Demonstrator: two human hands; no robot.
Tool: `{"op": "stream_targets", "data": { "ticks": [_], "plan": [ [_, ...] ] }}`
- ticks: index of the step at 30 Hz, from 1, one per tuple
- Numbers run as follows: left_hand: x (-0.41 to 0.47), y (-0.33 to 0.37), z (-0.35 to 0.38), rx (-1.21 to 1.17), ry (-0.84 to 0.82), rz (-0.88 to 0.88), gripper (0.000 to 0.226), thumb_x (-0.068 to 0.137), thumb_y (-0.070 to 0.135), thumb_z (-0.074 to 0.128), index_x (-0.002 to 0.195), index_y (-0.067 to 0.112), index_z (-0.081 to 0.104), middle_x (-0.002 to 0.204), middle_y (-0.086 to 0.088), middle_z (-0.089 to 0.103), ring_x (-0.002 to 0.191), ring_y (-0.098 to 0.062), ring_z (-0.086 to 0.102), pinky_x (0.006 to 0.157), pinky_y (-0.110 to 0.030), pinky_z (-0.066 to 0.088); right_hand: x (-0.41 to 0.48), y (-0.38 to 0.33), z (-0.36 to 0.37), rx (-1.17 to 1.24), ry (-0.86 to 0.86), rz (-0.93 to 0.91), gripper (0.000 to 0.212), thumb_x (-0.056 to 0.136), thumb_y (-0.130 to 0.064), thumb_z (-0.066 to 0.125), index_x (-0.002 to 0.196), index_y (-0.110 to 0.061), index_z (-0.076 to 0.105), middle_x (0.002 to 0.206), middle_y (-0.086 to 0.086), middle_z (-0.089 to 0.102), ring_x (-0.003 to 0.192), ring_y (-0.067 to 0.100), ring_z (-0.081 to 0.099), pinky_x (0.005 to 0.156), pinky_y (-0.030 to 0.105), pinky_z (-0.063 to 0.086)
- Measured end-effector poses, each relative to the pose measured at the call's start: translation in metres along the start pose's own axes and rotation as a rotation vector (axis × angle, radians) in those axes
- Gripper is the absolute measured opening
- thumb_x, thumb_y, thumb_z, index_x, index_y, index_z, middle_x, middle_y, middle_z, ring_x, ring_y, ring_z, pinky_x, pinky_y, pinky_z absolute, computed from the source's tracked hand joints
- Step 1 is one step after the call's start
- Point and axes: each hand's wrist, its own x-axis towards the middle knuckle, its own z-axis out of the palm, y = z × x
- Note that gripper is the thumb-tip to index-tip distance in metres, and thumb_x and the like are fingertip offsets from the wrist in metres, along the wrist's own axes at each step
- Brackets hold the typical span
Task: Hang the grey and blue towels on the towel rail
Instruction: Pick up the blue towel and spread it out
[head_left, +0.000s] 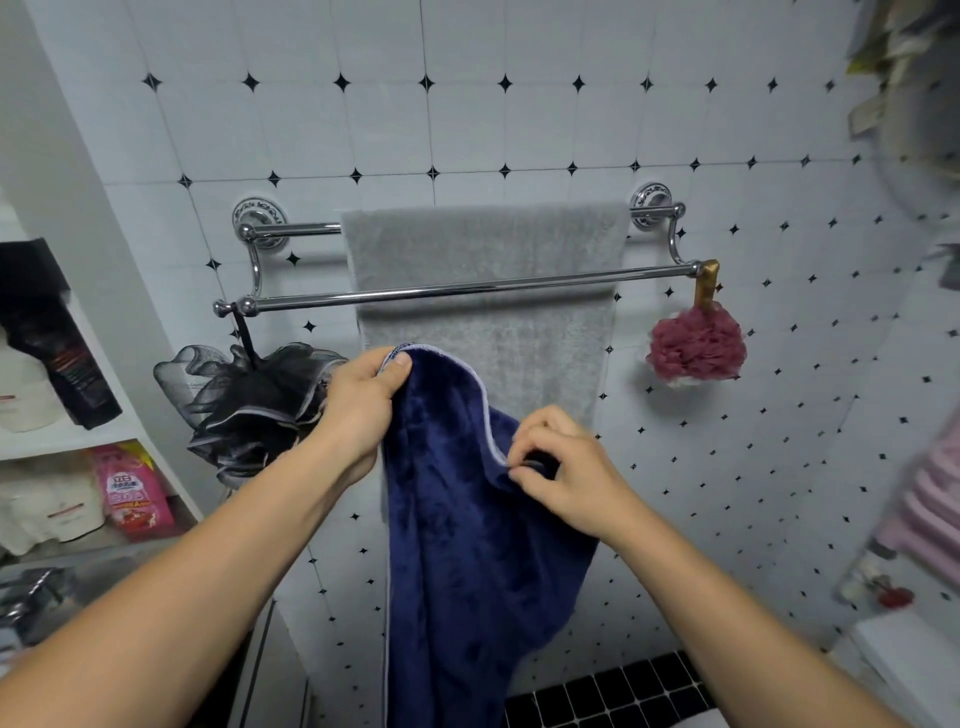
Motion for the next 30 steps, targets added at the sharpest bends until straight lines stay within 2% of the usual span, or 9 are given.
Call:
{"op": "stream_targets", "data": {
  "ticks": [3,6,8,12,15,19,23,26,30],
  "plan": [
    [-0.002,0.004,0.008,-0.025,-0.036,0.021,0.024,0.099,0.013,0.050,0.083,0.007,0.066,0.073,-0.004,0.063,0.065,-0.013,0.057,0.063,-0.022,0.049,-0.003,-0.009,0.018,0.077,-0.024,0.001,0.024,0.076,-0.016,0.066,0.091,-0.034,0.061,0.106,-0.012,0.062,0.102,0.007,0.060,0.085,0.022,0.048],
    [-0.005,0.008,0.013,-0.027,-0.131,0.052,0.024,0.099,0.012,0.050,0.084,0.015,0.069,0.070,0.006,0.070,0.064,-0.007,0.063,0.063,-0.018,0.052,0.000,-0.007,0.016,0.250,0.085,0.224,0.040,0.077,-0.021,0.064,0.106,-0.046,0.054,0.111,-0.011,0.062,0.092,0.005,0.060,0.077,0.022,0.050],
    [-0.005,0.008,0.014,-0.029,-0.144,0.051,0.023,0.099,0.012,0.050,0.086,0.015,0.069,0.074,0.004,0.069,0.068,-0.009,0.062,0.067,-0.020,0.052,0.002,-0.005,0.013,0.279,-0.090,0.296,0.032,0.076,-0.029,0.064,0.101,-0.047,0.056,0.096,-0.016,0.065,0.076,0.001,0.060,0.070,0.017,0.048],
    [0.001,0.010,0.011,-0.014,-0.096,0.047,0.021,0.100,0.017,0.049,0.089,0.010,0.065,0.076,0.000,0.064,0.068,-0.010,0.058,0.064,-0.019,0.050,-0.024,0.014,0.028,-0.106,-0.594,0.372,0.018,0.074,-0.035,0.062,0.089,-0.025,0.061,0.091,-0.004,0.069,0.083,0.017,0.065,0.071,0.031,0.054],
    [0.005,0.007,0.005,0.026,-0.034,0.053,0.024,0.100,0.017,0.049,0.082,0.015,0.066,0.060,0.011,0.062,0.052,-0.001,0.056,0.050,-0.013,0.046,-0.053,0.038,0.032,-0.568,-0.766,0.360,0.023,0.074,-0.031,0.058,0.091,-0.016,0.061,0.101,0.010,0.064,0.094,0.030,0.058,0.079,0.035,0.051],
    [0.011,-0.011,-0.007,0.090,0.017,0.043,0.036,0.099,0.017,0.050,0.065,0.023,0.061,0.053,0.016,0.053,0.049,-0.002,0.048,0.045,-0.013,0.040,-0.059,0.048,0.001,-0.879,-0.668,0.336,0.022,0.074,-0.035,0.054,0.089,-0.024,0.065,0.084,-0.004,0.050,0.098,0.021,0.038,0.080,0.033,0.028],
    [0.018,-0.024,-0.025,0.142,0.131,0.001,0.040,0.099,0.016,0.050,0.060,0.024,0.059,0.054,0.017,0.052,0.051,0.000,0.045,0.046,-0.015,0.037,-0.048,0.054,-0.048,-1.018,-0.487,0.250,0.028,0.085,-0.048,0.050,0.093,-0.028,0.068,0.099,-0.011,0.062,0.098,0.019,0.039,0.081,0.034,0.028],
    [0.024,-0.029,-0.036,0.154,0.199,-0.023,0.031,0.098,0.016,0.052,0.069,0.020,0.063,0.069,0.005,0.055,0.066,-0.010,0.047,0.062,-0.025,0.040,-0.040,0.049,-0.077,-0.817,-0.334,0.275,0.025,0.086,-0.055,0.057,0.080,-0.031,0.065,0.085,-0.014,0.062,0.091,0.012,0.040,0.079,0.032,0.026],
    [0.024,-0.032,-0.043,0.141,0.230,-0.043,0.030,0.098,0.014,0.052,0.072,0.020,0.067,0.073,0.002,0.059,0.067,-0.012,0.050,0.064,-0.027,0.043,-0.031,0.035,-0.103,-0.380,-0.209,0.348,0.027,0.086,-0.040,0.067,0.075,-0.016,0.070,0.075,-0.003,0.066,0.082,0.004,0.049,0.070,0.029,0.039]
  ]
}}
